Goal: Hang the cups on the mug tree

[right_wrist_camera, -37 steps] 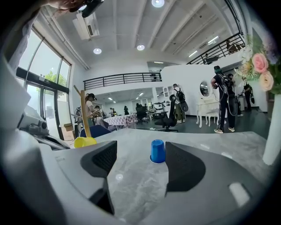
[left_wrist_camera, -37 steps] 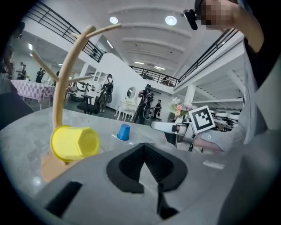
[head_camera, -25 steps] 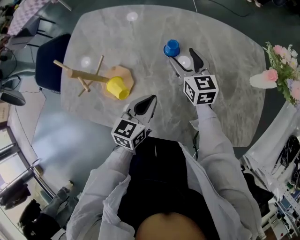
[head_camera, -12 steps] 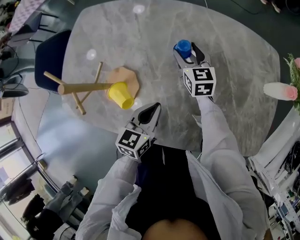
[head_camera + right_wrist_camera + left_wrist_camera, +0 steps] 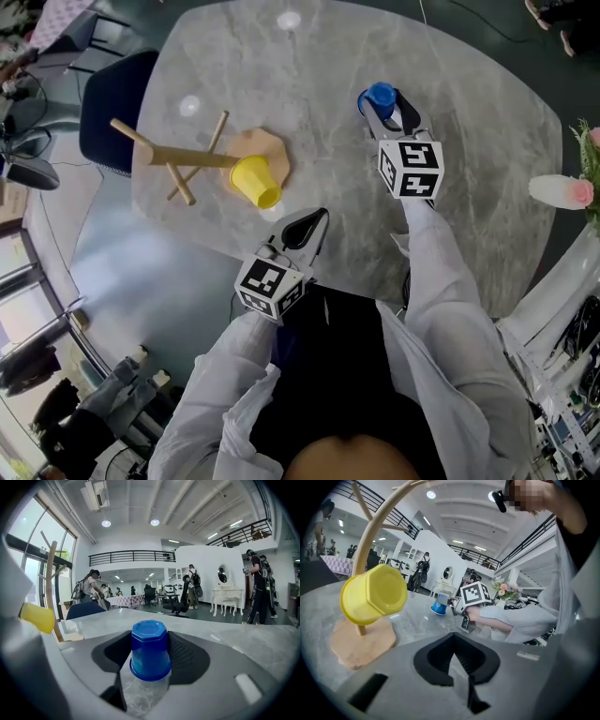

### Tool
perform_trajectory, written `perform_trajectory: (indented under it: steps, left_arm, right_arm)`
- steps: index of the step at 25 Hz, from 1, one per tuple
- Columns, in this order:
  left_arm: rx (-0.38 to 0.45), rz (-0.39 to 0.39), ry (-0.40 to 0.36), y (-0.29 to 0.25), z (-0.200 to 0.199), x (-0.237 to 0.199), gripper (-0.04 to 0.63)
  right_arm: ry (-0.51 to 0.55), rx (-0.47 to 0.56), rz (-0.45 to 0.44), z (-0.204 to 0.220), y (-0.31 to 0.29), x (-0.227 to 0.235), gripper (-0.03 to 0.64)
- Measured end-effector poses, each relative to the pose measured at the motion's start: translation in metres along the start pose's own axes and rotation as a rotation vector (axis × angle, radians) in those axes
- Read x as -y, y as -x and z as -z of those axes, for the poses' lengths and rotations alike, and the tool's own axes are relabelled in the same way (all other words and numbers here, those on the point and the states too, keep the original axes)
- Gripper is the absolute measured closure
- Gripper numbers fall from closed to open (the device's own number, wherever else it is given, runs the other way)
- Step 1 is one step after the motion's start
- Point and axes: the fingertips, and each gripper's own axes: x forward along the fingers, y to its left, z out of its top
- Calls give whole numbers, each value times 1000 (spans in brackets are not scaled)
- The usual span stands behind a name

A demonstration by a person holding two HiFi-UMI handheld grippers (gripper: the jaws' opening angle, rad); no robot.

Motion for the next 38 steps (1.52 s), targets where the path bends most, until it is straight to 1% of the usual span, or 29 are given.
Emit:
perform_trajectory:
  steps: [4,7,12,16,21,25,29,32,35,36,38]
  left_arm:
    - [24,18,-16,13,-15,10,598]
    - [37,37,-38,26,-24,18,598]
    - [77,33,-63,55,-43,23,598]
    - [112,12,-66,80,-56,20,598]
    - [164,-35,-60,110,-68,4,598]
    - [216,-94,-37,135,-75,-16,598]
    - [257,-148,-15,156,-76,-31,598]
    - [269,-183,-2,168,-72,-40,598]
    - [280,-217,19,177,-68,-49,598]
    - [284,-228,25,181,-66,-51,598]
    - [290,-247,37,189,-64,-56,598]
  right_arm:
    - [-79,32,-20,-29,19,-6,373]
    - [-120,78,-46,-56,36,-15,373]
    - [-130,138,-93,-103,66,-39,373]
    - [-141,150,-145,-124,88,-65,373]
    - [-188,142,-234,-134,107,-102,373]
    - [-180,137,-308,-144,111,-131,373]
    - [-142,142,-379,-164,102,-158,373]
    - [-127,156,-425,-180,93,-177,373]
    - [-97,148,-473,-189,81,-198,373]
    - [-98,140,-493,-190,77,-205,373]
    - [-138,119,-535,-190,70,-217,373]
